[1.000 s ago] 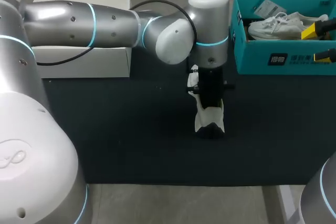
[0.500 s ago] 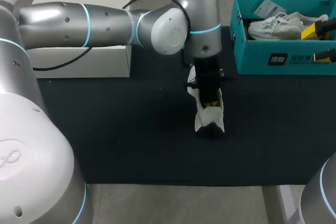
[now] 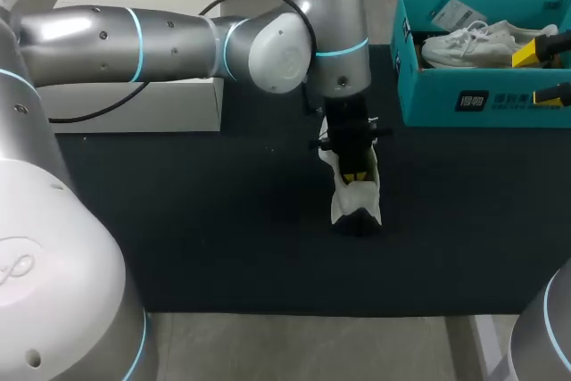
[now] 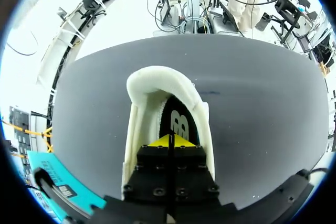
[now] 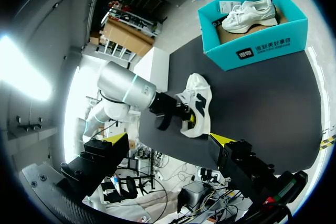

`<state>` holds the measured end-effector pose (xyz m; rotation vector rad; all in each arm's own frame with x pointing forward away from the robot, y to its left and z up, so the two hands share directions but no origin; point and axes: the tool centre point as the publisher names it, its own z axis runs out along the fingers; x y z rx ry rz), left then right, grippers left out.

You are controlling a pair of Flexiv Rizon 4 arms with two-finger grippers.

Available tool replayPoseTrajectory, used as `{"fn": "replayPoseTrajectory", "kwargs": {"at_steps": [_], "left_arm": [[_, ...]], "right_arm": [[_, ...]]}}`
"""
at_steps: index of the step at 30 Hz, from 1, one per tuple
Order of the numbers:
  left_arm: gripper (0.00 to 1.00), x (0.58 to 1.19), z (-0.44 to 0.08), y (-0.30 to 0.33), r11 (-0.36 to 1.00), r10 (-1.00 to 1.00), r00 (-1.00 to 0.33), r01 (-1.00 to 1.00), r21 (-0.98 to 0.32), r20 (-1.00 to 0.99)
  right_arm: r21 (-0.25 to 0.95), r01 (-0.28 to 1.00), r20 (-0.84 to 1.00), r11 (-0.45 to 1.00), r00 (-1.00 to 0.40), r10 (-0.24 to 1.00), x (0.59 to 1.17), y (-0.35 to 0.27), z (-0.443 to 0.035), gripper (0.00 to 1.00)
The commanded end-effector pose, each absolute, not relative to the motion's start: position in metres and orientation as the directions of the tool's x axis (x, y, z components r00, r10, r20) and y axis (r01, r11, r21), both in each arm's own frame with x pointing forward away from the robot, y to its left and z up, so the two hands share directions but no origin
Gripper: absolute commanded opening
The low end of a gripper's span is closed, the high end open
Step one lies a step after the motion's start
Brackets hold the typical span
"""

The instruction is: Take the shoe out of the shoebox, open the shoe tongue, remove and reinsert the insole, then place the shoe into the shoebox

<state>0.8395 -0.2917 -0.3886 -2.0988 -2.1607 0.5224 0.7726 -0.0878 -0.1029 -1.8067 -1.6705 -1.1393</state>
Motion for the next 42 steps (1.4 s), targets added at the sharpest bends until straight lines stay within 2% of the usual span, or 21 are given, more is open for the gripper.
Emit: {"fn": "replayPoseTrajectory", "kwargs": {"at_steps": [1,8,23,29,30,32,33,36,39,42], "left_arm": [[0.00,0.839,-0.388,-0.291,0.001,0.983,-0.056,0.955,-0.296,-0.175],[0.00,0.844,-0.371,-0.291,-0.003,0.987,-0.050,0.946,-0.325,-0.154],[0.00,0.865,-0.364,-0.294,0.073,0.989,-0.094,0.980,-0.183,-0.110],[0.00,0.862,-0.361,-0.290,0.086,0.989,-0.106,0.981,-0.176,-0.106],[0.07,0.862,-0.361,-0.289,0.092,0.988,-0.112,0.980,-0.175,-0.106],[0.36,0.863,-0.360,-0.287,0.114,0.987,-0.130,0.982,-0.151,-0.099],[0.44,0.866,-0.361,-0.285,0.124,0.986,-0.138,0.982,-0.145,-0.095],[0.53,0.868,-0.363,-0.282,0.138,0.984,-0.150,0.982,-0.125,-0.093],[0.79,0.870,-0.365,-0.282,0.145,0.984,-0.157,0.982,-0.124,-0.088],[0.98,0.870,-0.366,-0.281,0.150,0.984,-0.161,0.981,-0.124,-0.083]], "right_arm": [[0.216,0.959,0.790,-0.186,-0.059,0.611,0.772,-0.088,-0.103,1.00],[0.216,0.959,0.790,-0.186,-0.059,0.611,0.772,-0.088,-0.103,1.00],[0.216,0.959,0.790,-0.186,-0.059,0.611,0.772,-0.088,-0.103,1.00],[0.216,0.959,0.790,-0.186,-0.059,0.611,0.772,-0.088,-0.103,1.00],[0.216,0.959,0.790,-0.186,-0.059,0.611,0.772,-0.088,-0.103,1.00],[0.216,0.959,0.790,-0.186,-0.059,0.611,0.772,-0.088,-0.103,1.00],[0.216,0.959,0.790,-0.186,-0.059,0.611,0.772,-0.088,-0.103,1.00],[0.216,0.959,0.790,-0.186,-0.059,0.611,0.772,-0.088,-0.103,1.00],[0.216,0.959,0.790,-0.186,-0.059,0.611,0.772,-0.088,-0.103,1.00],[0.216,0.959,0.790,-0.186,-0.059,0.611,0.772,-0.088,-0.103,1.00]]}}
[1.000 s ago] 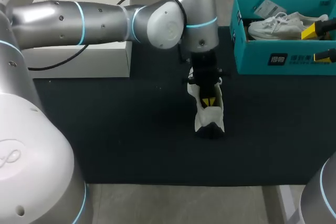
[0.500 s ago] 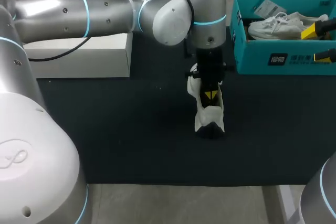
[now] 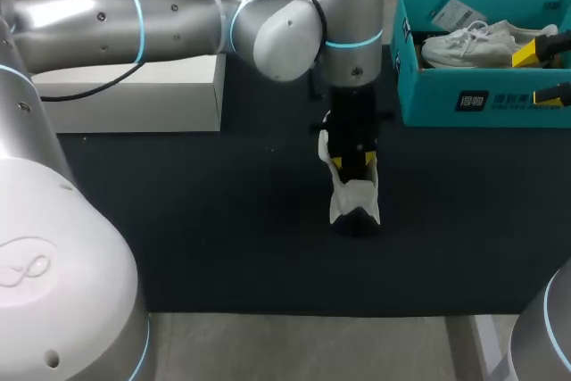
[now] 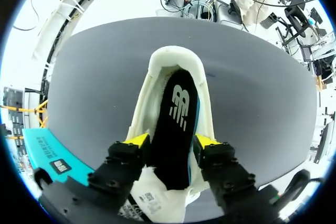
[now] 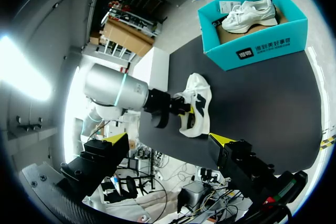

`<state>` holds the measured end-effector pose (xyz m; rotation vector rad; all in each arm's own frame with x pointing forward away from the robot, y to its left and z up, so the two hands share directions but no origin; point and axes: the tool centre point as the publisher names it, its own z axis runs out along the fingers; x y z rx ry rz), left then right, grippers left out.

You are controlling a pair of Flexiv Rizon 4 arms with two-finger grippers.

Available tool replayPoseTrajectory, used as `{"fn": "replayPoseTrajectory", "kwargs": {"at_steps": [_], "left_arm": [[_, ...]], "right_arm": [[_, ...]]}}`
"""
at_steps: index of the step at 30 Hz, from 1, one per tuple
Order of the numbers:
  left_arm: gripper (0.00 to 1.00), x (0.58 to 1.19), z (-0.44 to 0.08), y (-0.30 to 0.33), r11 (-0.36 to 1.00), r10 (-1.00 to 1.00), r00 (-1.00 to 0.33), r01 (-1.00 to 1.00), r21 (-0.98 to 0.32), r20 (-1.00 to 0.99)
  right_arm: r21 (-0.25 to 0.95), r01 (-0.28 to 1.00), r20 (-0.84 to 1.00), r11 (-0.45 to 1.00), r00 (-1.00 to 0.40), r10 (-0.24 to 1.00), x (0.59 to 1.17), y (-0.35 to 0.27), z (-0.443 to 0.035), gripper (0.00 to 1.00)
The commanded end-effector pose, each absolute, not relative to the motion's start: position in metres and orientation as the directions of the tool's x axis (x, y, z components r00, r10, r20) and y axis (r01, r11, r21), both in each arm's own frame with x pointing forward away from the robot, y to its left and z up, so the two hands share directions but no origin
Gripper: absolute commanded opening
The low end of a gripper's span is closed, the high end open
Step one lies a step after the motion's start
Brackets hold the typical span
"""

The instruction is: Take the shoe out of the shoebox, open the shoe tongue, remove and reinsert the insole, then place the shoe into the shoebox

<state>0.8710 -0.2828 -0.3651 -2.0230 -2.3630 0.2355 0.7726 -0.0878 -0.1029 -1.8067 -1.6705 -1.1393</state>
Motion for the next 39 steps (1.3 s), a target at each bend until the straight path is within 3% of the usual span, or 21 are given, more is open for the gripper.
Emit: {"fn": "replayPoseTrajectory", "kwargs": {"at_steps": [1,22,39], "left_arm": [[1.00,0.869,-0.365,-0.281,0.151,0.983,-0.162,0.981,-0.124,-0.082],[1.00,0.864,-0.351,-0.279,0.144,0.981,-0.155,0.985,-0.093,-0.118],[1.00,0.916,-0.314,-0.267,0.266,0.949,-0.270,0.963,-0.045,-0.163]], "right_arm": [[0.216,0.959,0.790,-0.186,-0.059,0.611,0.772,-0.088,-0.103,1.00],[0.216,0.959,0.790,-0.186,-0.059,0.611,0.772,-0.088,-0.103,1.00],[0.216,0.959,0.790,-0.186,-0.059,0.611,0.772,-0.088,-0.103,1.00]]}}
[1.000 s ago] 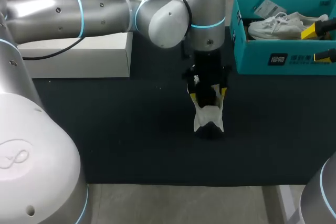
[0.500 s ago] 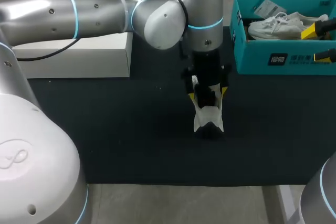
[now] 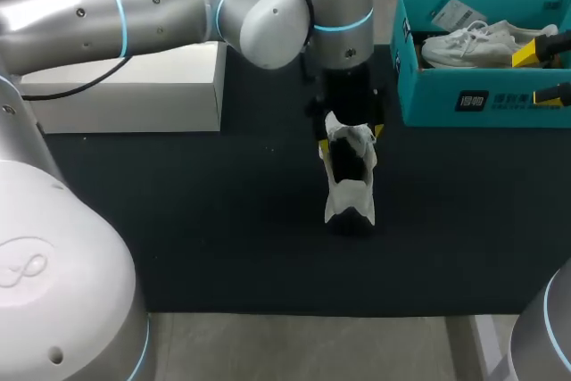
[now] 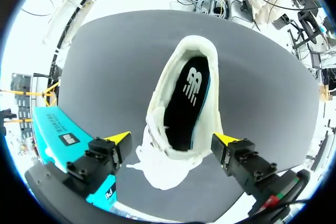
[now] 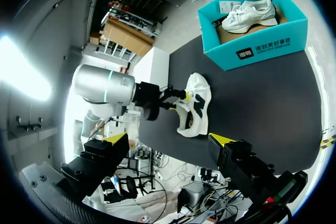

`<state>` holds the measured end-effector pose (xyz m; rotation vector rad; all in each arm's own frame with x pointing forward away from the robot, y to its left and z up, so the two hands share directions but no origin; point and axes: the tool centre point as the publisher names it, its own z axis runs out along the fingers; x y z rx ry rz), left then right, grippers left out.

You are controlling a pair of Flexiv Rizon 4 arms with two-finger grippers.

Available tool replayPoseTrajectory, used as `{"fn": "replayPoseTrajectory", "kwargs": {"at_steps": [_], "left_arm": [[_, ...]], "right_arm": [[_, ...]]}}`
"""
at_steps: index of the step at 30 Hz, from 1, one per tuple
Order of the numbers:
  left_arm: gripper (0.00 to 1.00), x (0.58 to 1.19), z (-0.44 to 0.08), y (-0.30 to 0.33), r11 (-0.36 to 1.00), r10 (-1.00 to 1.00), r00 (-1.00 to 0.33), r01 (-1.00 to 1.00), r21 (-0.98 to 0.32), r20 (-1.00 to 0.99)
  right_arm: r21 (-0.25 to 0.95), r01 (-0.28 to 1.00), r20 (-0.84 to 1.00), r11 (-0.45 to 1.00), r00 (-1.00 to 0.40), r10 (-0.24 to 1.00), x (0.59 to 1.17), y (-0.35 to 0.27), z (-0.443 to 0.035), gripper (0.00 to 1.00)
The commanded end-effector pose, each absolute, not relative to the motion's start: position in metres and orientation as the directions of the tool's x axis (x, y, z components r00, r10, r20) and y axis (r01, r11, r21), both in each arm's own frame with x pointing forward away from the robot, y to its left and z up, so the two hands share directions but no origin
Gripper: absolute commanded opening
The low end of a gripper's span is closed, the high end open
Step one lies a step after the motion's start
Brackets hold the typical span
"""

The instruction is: Take the shoe out of the shoebox, open the shoe tongue, remove and reinsert the insole, then place the shoe into the shoebox

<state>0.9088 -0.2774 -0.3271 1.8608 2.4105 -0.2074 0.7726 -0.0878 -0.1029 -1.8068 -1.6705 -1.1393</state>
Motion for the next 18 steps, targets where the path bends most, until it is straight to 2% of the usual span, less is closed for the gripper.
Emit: {"fn": "replayPoseTrajectory", "kwargs": {"at_steps": [1,2,3,5,6,7,18], "left_arm": [[1.00,0.920,-0.310,-0.266,0.269,0.945,-0.273,0.962,-0.047,-0.178],[0.90,0.924,-0.306,-0.265,0.273,0.943,-0.278,0.961,-0.048,-0.185],[0.74,0.928,-0.304,-0.264,0.281,0.939,-0.284,0.959,-0.046,-0.194],[0.49,0.936,-0.299,-0.264,0.291,0.933,-0.293,0.956,-0.042,-0.209],[0.29,0.940,-0.298,-0.265,0.292,0.929,-0.294,0.955,-0.043,-0.223],[0.00,0.943,-0.297,-0.266,0.288,0.927,-0.290,0.957,-0.046,-0.236],[0.00,0.962,-0.298,-0.303,0.188,0.946,-0.190,0.982,-0.034,-0.263]], "right_arm": [[0.216,0.959,0.790,-0.186,-0.059,0.611,0.772,-0.088,-0.103,1.00],[0.216,0.959,0.790,-0.186,-0.059,0.611,0.772,-0.088,-0.103,1.00],[0.216,0.959,0.790,-0.186,-0.059,0.611,0.772,-0.088,-0.103,1.00],[0.216,0.959,0.790,-0.186,-0.059,0.611,0.772,-0.088,-0.103,1.00],[0.216,0.959,0.790,-0.186,-0.059,0.611,0.772,-0.088,-0.103,1.00],[0.216,0.959,0.790,-0.186,-0.059,0.611,0.772,-0.088,-0.103,1.00],[0.216,0.959,0.790,-0.186,-0.059,0.611,0.772,-0.088,-0.103,1.00]]}}
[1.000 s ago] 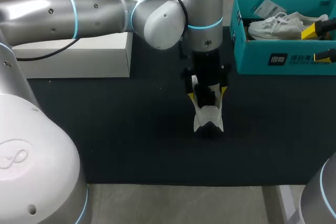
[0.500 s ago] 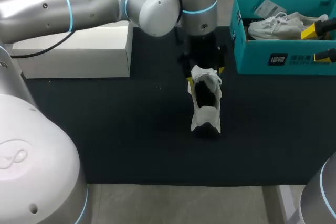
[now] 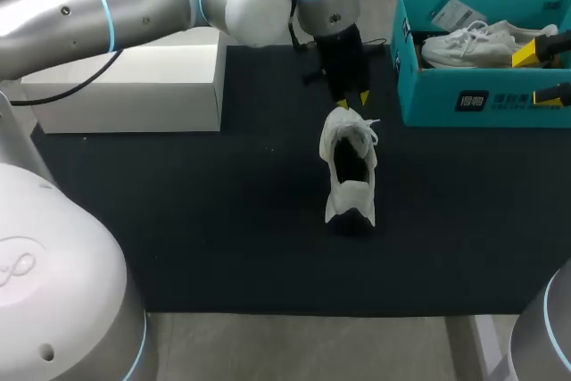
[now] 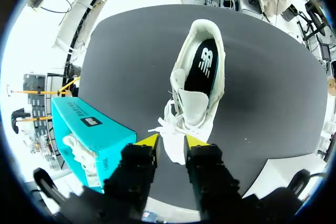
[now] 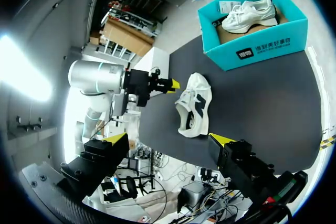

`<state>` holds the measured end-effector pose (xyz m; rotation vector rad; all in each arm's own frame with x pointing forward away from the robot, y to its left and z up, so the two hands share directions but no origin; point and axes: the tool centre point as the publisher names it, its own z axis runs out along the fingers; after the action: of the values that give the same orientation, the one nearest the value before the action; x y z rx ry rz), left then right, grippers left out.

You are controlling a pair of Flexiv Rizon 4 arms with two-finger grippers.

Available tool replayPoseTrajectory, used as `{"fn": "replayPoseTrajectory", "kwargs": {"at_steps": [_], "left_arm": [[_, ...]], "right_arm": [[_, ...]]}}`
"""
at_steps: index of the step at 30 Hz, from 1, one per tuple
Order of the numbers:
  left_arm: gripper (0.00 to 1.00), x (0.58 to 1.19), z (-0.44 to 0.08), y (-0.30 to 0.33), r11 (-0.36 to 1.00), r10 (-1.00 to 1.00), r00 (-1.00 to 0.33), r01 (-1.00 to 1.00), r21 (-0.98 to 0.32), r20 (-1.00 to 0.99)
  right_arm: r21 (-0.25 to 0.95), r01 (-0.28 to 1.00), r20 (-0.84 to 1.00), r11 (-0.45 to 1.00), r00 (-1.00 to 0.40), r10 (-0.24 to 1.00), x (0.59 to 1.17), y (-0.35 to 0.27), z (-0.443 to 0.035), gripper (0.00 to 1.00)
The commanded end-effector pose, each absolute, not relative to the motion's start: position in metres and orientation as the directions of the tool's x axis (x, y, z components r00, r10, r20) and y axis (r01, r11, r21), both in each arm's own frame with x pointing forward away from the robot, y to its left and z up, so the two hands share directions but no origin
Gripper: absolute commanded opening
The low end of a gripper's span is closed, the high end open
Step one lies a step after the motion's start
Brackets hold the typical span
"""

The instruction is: Take the shoe out of the shoebox, open the shoe tongue, remove and reinsert the insole, then place the shoe into the shoebox

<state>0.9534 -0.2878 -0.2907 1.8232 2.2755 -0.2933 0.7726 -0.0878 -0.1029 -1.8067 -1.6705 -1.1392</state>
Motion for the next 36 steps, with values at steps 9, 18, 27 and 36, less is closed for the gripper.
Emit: {"fn": "replayPoseTrajectory", "kwargs": {"at_steps": [9,18,27,36], "left_arm": [[0.00,0.948,-0.297,-0.316,0.083,0.969,-0.112,0.988,-0.134,-0.219],[0.00,0.933,-0.318,-0.304,0.024,0.996,-0.047,0.957,-0.288,-0.072],[0.00,0.908,-0.324,-0.284,0.059,0.996,-0.078,0.923,-0.380,-0.034],[0.00,0.881,-0.345,-0.278,0.176,0.981,-0.194,0.868,-0.464,0.008]], "right_arm": [[0.216,0.959,0.790,-0.186,-0.059,0.611,0.772,-0.088,-0.103,1.00],[0.216,0.959,0.790,-0.186,-0.059,0.611,0.772,-0.088,-0.103,1.00],[0.216,0.959,0.790,-0.186,-0.059,0.611,0.772,-0.088,-0.103,1.00],[0.216,0.959,0.790,-0.186,-0.059,0.611,0.772,-0.088,-0.103,1.00]]}}
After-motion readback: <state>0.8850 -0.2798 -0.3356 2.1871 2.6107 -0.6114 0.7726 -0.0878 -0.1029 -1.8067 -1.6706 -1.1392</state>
